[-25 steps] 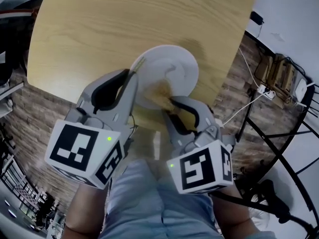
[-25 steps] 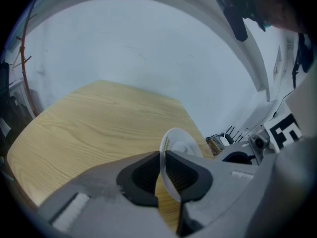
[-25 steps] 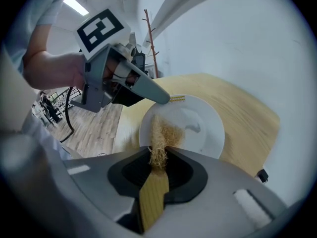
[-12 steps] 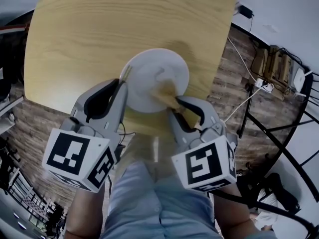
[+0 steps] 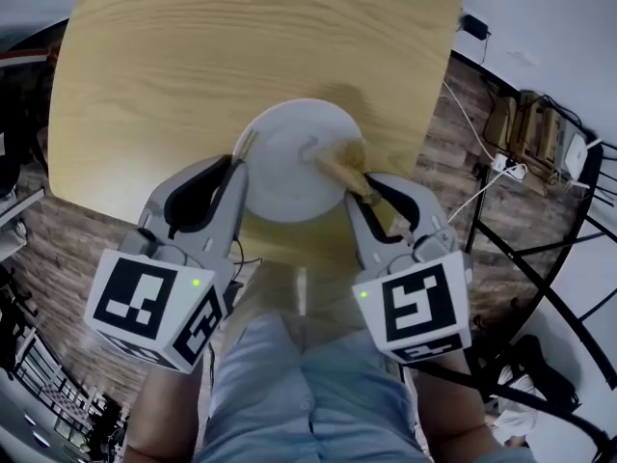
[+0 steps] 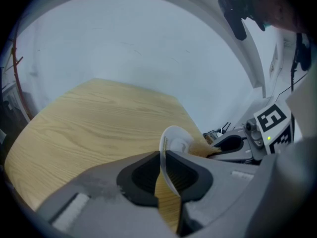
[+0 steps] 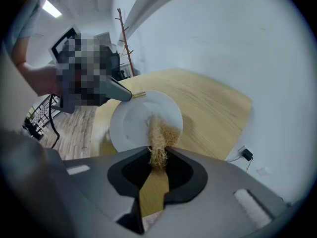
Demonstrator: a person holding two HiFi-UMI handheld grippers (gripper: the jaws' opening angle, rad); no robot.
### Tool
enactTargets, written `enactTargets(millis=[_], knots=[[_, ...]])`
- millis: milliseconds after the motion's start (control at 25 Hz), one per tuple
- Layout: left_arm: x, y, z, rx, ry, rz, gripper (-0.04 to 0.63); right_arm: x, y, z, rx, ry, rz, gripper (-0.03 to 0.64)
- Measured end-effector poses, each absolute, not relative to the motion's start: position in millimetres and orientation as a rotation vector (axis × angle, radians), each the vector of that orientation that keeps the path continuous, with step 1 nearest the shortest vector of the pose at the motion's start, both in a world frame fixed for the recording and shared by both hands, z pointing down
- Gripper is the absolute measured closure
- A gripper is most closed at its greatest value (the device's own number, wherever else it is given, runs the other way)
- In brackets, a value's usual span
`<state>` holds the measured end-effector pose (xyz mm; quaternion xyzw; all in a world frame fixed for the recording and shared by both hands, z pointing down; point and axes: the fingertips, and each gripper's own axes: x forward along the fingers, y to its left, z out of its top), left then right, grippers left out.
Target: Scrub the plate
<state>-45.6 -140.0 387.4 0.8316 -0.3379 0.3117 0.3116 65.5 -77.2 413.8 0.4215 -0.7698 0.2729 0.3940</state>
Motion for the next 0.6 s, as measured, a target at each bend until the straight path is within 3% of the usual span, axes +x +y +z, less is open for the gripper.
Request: enactTargets(millis=[600], knots=[[-41.7, -143.0, 383.9, 2.216, -0.881, 0.809, 0.537, 74.1, -109.0, 412.6, 1.122, -1.897, 0.572, 0.543]])
